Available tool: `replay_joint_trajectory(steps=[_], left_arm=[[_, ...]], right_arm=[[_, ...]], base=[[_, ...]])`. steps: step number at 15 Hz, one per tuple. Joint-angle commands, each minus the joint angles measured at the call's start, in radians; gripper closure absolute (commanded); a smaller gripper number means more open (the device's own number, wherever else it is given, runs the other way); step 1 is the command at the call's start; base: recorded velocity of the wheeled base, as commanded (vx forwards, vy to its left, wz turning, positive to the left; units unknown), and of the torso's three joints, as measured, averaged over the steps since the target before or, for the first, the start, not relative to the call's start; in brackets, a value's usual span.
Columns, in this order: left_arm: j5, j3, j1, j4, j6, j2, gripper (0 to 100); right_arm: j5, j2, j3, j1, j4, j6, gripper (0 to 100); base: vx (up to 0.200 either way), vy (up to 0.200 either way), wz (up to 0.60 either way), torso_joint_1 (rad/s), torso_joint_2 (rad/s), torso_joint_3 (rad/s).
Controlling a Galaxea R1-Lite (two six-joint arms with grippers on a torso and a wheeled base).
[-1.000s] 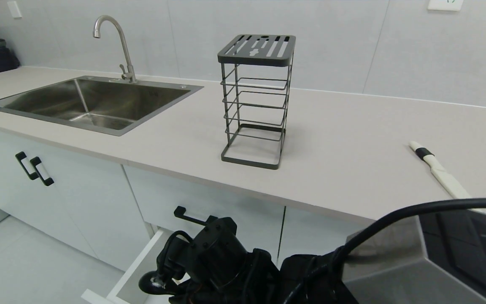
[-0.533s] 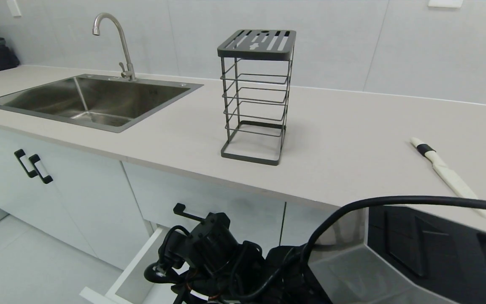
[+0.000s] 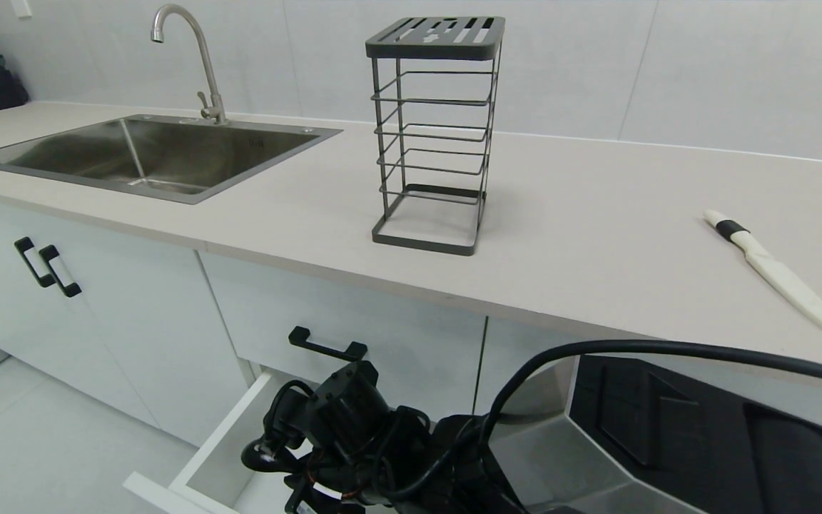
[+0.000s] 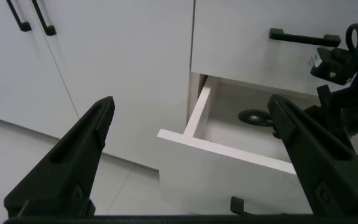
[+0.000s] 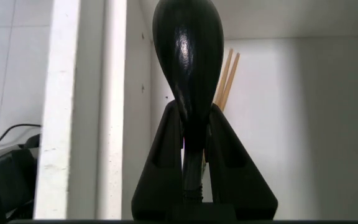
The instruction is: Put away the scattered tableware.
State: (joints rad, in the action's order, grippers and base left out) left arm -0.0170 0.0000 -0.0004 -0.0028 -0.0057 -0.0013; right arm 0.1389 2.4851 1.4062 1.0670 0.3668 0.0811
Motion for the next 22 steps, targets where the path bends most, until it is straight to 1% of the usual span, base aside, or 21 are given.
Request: replay_joint_trajectory(steps=[1, 8, 12, 19, 22], left_arm=[[0.0, 0.0, 0.0, 0.0, 0.0, 0.001, 0], [-0.001, 0.0, 0.0, 0.0, 0.0, 0.001, 0], [-0.001, 0.0, 0.0, 0.0, 0.0, 0.001, 0], [0.0, 0.0, 0.0, 0.0, 0.0, 0.001, 0], [-0.001, 0.0, 0.0, 0.0, 0.0, 0.001, 0]], right_arm=[[0.001, 0.011, 0.01, -0.006, -0.008, 0.002, 100], [0.001, 0.061, 0.042, -0.022, -0.008, 0.0, 100], [0.002, 0.13, 0.099, -0.025, -0.008, -0.001, 100], [0.002, 0.184, 0.155, -0.022, -0.006, -0.053, 100], [-0.01, 0.193, 0.185, -0.022, -0.051, -0.053, 100]], base=[[0.0, 0.0, 0.0, 0.0, 0.0, 0.0], [0.0, 0.0, 0.0, 0.0, 0.0, 0.0], [0.0, 0.0, 0.0, 0.0, 0.0, 0.0], [0.0, 0.0, 0.0, 0.0, 0.0, 0.0], [0.0, 0.0, 0.0, 0.0, 0.0, 0.0]])
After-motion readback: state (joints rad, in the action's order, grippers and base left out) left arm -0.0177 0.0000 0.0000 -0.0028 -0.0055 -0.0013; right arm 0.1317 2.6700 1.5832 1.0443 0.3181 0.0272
